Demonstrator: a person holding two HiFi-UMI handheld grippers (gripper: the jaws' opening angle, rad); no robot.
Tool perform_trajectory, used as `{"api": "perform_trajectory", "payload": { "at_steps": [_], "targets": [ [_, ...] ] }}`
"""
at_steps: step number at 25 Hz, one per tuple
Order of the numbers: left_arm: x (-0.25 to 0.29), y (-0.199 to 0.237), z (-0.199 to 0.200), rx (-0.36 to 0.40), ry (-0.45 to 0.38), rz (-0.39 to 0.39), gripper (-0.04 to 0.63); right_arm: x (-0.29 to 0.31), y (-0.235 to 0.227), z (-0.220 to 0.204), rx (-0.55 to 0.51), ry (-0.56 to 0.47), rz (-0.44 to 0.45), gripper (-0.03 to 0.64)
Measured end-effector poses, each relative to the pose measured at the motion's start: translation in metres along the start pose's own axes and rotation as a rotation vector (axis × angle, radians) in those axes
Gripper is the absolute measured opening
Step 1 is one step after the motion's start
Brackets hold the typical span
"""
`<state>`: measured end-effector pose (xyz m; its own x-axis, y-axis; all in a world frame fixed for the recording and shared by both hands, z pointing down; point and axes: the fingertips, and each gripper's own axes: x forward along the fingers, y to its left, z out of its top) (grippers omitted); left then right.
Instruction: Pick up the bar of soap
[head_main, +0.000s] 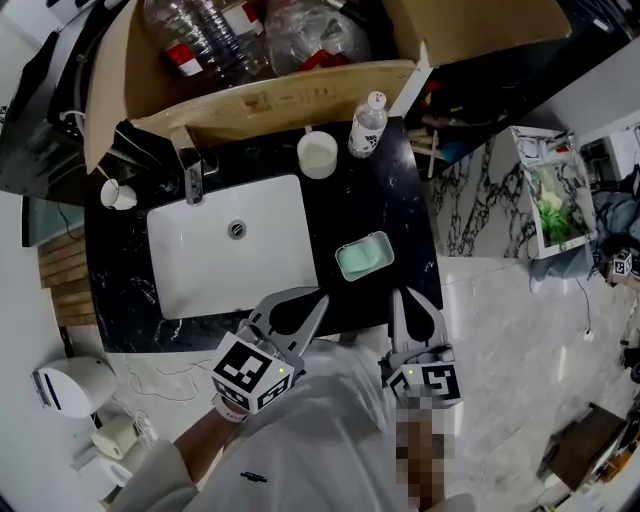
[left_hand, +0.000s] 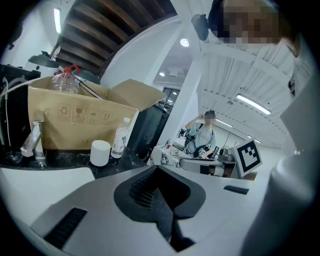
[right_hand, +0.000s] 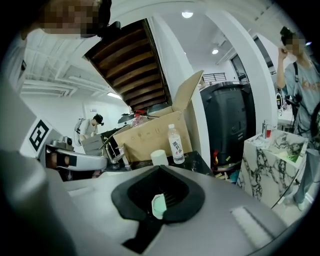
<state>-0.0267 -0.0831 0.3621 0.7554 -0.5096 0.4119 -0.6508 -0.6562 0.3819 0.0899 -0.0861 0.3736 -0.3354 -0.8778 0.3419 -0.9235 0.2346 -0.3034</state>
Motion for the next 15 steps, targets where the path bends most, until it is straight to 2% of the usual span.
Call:
{"api": "perform_trajectory", "payload": {
  "at_steps": [15],
  "targets": [
    [0.041,0.02,-0.011,0.008,0.061,0.018,0.006,0.042,-0.016,-0.031,0.031,0.119,0.063,0.011]
  ]
}}
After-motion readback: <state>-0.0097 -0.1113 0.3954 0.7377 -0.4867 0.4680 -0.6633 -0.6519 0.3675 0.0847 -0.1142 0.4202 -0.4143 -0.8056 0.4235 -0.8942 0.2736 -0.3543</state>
